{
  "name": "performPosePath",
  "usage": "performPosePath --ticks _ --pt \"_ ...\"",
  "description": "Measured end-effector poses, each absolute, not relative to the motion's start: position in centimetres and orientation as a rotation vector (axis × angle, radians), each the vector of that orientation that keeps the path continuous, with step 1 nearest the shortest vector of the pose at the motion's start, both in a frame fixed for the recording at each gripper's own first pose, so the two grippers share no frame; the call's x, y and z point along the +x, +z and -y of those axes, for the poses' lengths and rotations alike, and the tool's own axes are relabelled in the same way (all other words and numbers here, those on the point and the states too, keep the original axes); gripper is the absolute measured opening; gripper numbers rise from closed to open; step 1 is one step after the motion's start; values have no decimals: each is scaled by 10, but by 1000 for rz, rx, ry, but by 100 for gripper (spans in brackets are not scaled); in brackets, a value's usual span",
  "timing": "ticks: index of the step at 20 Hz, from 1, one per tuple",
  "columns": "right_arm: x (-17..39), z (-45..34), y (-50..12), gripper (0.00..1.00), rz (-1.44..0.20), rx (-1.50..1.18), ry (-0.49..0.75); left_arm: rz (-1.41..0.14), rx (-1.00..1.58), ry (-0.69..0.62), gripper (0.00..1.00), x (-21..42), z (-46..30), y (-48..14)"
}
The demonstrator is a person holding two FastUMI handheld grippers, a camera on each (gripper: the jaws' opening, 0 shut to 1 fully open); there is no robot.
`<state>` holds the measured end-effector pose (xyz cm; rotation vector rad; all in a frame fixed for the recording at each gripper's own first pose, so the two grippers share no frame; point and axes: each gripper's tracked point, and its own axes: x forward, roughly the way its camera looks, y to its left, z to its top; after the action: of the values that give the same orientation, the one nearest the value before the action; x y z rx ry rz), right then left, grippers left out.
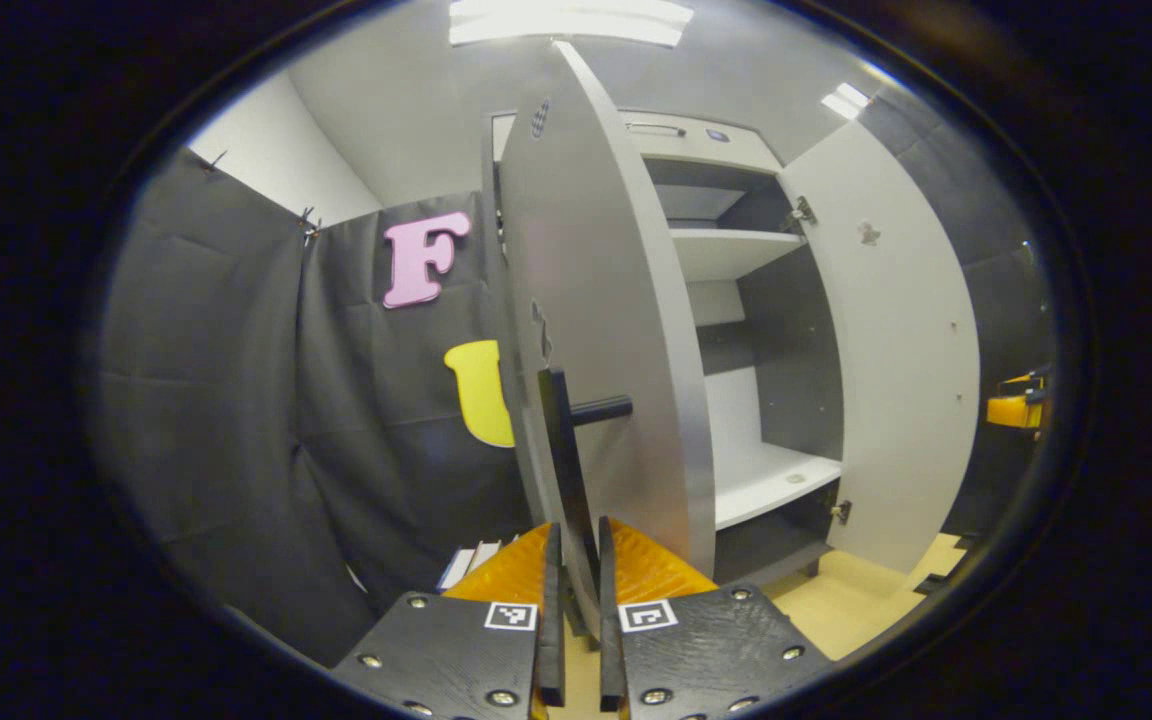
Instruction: Open the right door of the double-door shoe cabinet with the right hand, and open the left door with the left hand.
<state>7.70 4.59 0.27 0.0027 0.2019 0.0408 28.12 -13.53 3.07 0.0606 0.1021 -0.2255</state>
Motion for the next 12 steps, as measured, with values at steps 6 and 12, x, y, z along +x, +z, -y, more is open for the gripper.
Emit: performPosePath --ticks 6,12 --pt "77 -61 9 99 -193 -22 60 -131 -102 -165 0 290 68 12" --pt "75 -65 13 99 -180 -24 76 -109 -38 -140 0 284 68 19"
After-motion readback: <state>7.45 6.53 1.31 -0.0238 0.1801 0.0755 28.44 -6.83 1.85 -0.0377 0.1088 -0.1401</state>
